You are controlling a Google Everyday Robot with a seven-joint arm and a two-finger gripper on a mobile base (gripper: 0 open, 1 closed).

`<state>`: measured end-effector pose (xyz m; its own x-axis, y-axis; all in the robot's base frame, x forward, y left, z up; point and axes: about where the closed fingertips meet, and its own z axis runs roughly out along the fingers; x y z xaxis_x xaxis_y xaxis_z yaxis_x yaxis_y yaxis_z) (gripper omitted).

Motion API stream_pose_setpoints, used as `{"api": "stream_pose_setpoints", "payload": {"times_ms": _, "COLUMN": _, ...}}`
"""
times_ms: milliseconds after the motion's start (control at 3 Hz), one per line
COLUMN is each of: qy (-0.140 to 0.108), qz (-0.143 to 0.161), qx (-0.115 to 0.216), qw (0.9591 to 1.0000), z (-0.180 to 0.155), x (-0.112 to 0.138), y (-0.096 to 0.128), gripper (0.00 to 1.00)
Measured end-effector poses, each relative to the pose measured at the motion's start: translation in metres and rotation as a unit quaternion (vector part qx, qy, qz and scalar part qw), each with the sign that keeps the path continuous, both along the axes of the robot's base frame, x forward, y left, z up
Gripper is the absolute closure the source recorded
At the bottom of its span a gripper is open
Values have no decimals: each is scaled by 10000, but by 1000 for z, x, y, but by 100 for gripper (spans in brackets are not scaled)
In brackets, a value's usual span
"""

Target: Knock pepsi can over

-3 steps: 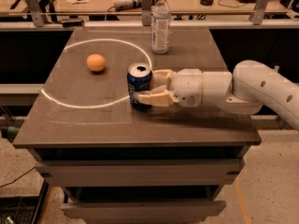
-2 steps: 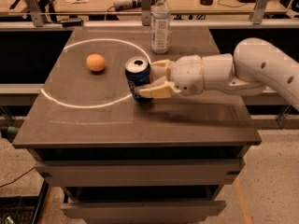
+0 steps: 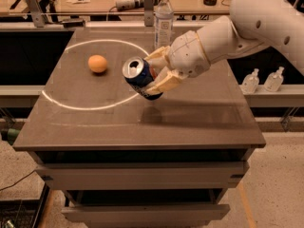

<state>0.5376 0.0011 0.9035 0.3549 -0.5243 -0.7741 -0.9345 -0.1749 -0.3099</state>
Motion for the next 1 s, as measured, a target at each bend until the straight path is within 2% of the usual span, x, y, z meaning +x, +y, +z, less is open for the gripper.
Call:
{"api": "stream_pose_setpoints", "payload": {"times_ms": 333, "qy": -238, "qz": 548, "qx": -831, "qw": 9948, "z": 3, "x": -7, "y": 0, "gripper": 100}}
{"api": "stream_pose_setpoints", "payload": {"times_ms": 667, "qy": -438, "qz": 1015, "qx": -1731, "qw": 9787, "z": -3, "x": -15, "y": -2, "gripper": 100}}
{"api": "stream_pose_setpoints", "payload": {"times_ms": 1000, "qy": -714, "qz": 1275, "qx": -2688, "qw": 9520, "z": -13, "x": -17, "y": -6, "gripper": 100}}
